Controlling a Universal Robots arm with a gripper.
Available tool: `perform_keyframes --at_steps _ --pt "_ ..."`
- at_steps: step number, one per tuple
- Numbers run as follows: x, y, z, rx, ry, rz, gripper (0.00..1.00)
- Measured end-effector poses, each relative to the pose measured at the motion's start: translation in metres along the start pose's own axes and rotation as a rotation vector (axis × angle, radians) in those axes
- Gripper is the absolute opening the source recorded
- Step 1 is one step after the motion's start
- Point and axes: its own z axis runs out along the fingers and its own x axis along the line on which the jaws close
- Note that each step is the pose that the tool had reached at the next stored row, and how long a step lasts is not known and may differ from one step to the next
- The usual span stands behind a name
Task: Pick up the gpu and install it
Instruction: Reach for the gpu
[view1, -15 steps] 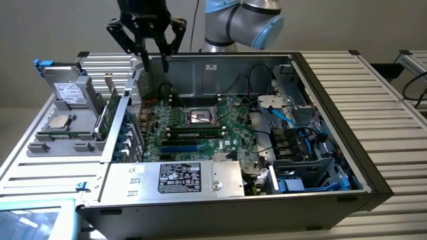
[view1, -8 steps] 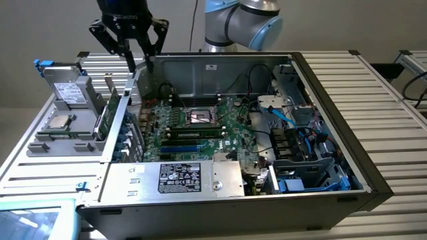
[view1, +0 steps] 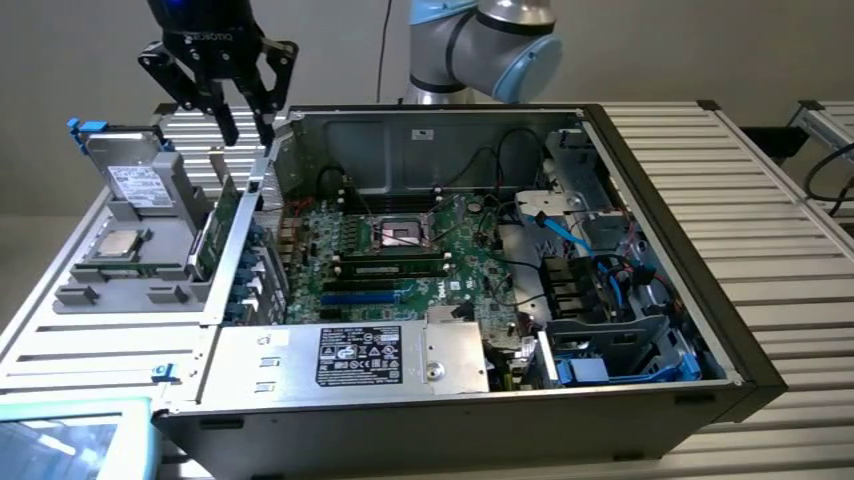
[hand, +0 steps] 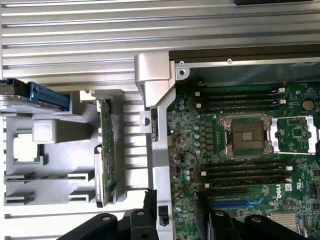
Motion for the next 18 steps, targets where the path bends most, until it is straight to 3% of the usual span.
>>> perform_keyframes --at_steps 5,18 --pt "0.021 -0.0007 0.0008 0.0 -0.0001 0.0 0.44" --pt "0.022 -0.0008 0.001 0.0 0.0001 0.0 0.44"
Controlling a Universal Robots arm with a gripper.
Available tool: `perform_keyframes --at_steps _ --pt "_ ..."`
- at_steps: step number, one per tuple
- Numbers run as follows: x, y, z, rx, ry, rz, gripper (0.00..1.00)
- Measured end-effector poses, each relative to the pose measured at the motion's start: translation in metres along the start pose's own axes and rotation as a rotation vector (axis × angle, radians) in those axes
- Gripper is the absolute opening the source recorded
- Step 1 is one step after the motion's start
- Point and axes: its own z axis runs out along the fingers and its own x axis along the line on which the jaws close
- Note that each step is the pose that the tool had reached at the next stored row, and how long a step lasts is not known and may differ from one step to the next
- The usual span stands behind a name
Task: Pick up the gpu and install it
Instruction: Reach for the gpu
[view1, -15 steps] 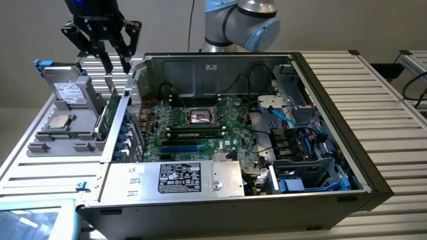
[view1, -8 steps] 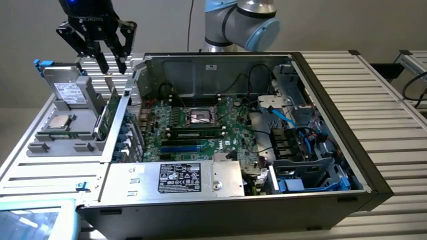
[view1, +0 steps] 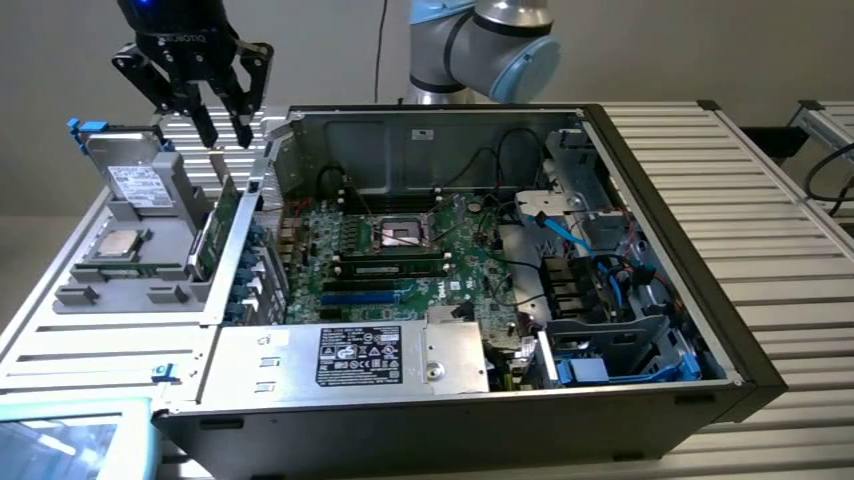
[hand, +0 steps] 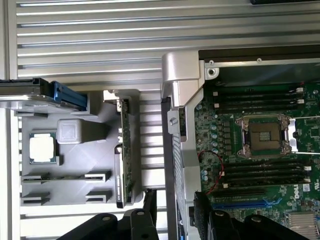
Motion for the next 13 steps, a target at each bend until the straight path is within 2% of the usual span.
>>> perform_keyframes --at_steps 6,13 --pt "0.005 0.0003 0.0 0.0001 0.0002 0.0 0.44" --pt "0.019 0.0006 0.0001 -0.0007 0.0003 0.0 0.44"
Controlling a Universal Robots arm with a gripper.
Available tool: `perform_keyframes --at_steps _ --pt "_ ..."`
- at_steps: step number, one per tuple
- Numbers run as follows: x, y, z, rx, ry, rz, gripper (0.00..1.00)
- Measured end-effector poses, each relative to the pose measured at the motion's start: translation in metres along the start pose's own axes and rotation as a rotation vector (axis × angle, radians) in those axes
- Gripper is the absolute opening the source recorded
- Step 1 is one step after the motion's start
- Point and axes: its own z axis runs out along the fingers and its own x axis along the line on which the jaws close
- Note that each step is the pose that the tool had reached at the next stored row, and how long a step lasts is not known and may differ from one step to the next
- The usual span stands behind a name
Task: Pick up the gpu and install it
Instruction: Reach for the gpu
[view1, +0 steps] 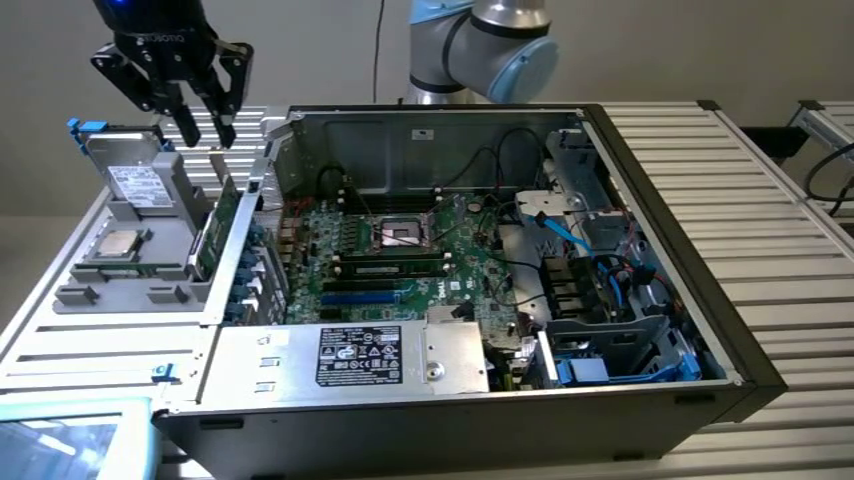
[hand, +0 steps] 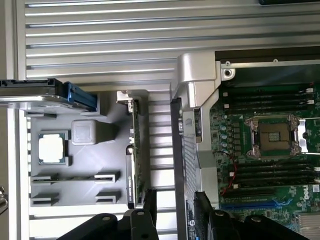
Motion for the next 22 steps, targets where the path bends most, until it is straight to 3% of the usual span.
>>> perform_keyframes --at_steps 8,16,22 --pt "0.031 -0.0019 0.0002 -0.0003 0.0 0.0 0.44" --pt "0.04 -0.0039 0.0139 -0.0012 0.0 0.0 0.44" --pt "0.05 0.0018 0.0249 -0.0012 0.0 0.0 0.44"
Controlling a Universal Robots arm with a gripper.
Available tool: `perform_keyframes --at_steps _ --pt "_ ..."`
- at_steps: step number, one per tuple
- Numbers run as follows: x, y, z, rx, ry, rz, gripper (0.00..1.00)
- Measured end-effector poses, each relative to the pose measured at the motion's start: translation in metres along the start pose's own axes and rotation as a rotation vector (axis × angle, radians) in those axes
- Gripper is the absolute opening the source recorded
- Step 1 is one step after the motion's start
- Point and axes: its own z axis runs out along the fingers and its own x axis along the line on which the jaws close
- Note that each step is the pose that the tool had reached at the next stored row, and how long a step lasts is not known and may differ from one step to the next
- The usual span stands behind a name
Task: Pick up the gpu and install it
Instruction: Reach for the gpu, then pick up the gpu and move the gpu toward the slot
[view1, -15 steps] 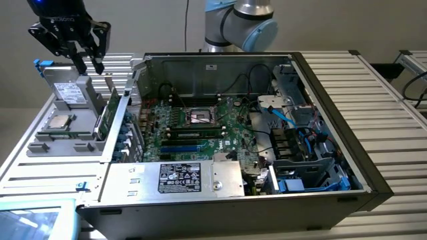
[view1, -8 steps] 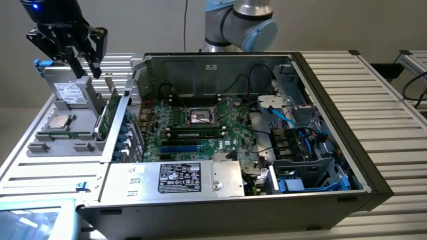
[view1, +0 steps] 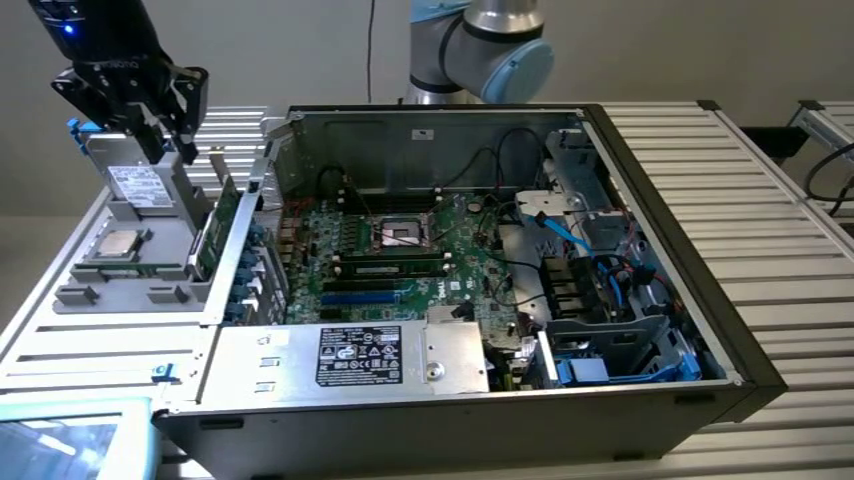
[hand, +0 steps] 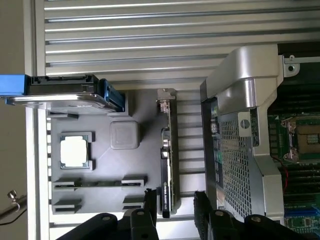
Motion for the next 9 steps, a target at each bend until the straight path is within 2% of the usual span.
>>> perform_keyframes --at_steps 9 --pt "0.0003 0.0 0.0012 0.0 0.0003 0.0 0.44"
